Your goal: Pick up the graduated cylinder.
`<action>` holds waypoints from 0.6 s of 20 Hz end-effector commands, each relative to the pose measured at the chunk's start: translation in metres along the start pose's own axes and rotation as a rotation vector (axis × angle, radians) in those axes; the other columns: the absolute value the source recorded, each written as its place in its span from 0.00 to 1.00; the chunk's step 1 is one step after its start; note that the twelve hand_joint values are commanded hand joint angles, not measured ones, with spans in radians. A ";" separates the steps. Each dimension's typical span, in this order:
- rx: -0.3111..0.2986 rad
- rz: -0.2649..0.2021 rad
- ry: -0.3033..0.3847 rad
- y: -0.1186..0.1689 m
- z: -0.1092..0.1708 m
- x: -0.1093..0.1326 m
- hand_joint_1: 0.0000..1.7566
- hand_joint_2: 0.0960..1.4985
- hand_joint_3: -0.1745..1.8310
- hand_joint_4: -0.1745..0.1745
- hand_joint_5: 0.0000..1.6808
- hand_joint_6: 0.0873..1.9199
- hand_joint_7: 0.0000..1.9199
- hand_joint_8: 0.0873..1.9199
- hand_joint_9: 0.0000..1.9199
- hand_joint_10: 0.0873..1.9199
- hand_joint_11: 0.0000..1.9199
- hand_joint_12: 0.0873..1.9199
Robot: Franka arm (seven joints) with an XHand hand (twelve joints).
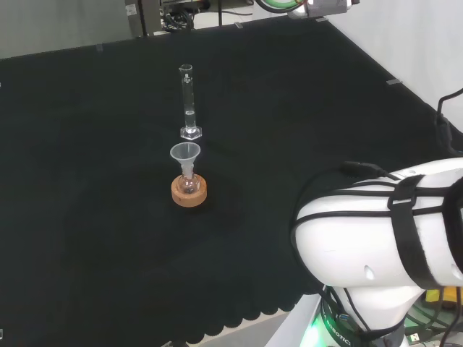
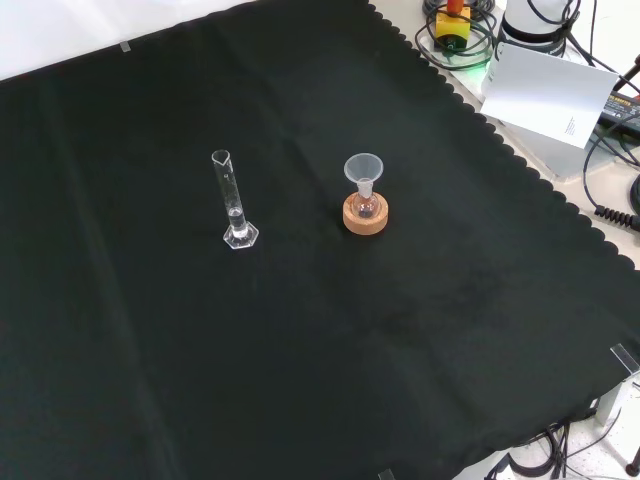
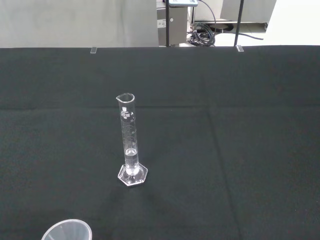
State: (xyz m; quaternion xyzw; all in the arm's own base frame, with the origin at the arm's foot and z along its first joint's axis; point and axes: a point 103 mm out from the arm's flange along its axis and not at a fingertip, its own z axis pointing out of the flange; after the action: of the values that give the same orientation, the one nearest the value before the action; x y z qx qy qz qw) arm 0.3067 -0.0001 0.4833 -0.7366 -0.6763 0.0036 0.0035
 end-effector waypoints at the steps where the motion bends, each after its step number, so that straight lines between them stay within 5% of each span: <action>1: -0.008 0.001 -0.011 0.000 0.000 0.000 0.06 0.72 0.36 0.43 0.09 0.06 0.00 0.19 0.08 0.31 0.05 0.67; 4: 0.001 0.006 -0.010 0.004 -0.001 0.000 0.04 0.79 0.28 0.43 0.12 0.00 0.00 0.18 0.07 0.32 0.04 0.69; 12: 0.003 0.035 -0.003 0.010 0.009 -0.009 0.04 0.80 0.26 0.43 0.13 0.00 0.00 0.18 0.07 0.32 0.03 0.70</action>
State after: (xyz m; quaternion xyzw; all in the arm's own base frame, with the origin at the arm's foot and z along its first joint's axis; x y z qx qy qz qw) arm 0.3132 -0.0022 0.4819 -0.7424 -0.6699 0.0056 -0.0002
